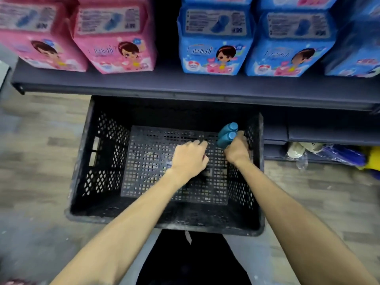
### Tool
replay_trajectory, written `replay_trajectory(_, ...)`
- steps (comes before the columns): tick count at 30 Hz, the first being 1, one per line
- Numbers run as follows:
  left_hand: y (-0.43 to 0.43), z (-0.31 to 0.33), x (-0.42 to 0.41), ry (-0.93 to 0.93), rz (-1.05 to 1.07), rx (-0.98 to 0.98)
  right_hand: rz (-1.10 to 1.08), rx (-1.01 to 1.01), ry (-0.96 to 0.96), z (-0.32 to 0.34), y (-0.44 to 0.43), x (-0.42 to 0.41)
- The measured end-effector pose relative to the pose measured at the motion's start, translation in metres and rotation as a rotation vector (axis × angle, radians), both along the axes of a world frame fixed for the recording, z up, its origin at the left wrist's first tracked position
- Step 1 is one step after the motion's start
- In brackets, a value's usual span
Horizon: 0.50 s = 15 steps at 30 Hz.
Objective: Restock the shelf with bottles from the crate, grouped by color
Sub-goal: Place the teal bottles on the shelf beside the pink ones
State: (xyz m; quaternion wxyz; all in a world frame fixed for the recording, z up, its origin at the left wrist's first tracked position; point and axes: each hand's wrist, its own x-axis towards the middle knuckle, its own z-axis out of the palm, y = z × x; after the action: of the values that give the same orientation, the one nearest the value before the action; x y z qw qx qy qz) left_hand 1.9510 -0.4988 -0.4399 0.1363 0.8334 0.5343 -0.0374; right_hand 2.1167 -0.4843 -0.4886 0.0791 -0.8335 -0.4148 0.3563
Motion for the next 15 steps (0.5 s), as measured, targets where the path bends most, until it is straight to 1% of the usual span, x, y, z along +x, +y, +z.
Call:
replay_trajectory(5, -0.001, -0.022, 0.002, -0.009, 0.026, -0.001, -0.097, 0.068, -0.019, -0.031, 0.011, -0.004)
replay_trajectory(9, 0.0, -0.032, 0.003, -0.026, 0.024, -0.021, -0.18, 0.09, 0.002, -0.048, 0.015, -0.001)
replay_trajectory(15, 0.002, -0.045, 0.002, -0.023, 0.039, -0.08, -0.122, 0.101, 0.024, -0.068, 0.008, 0.0)
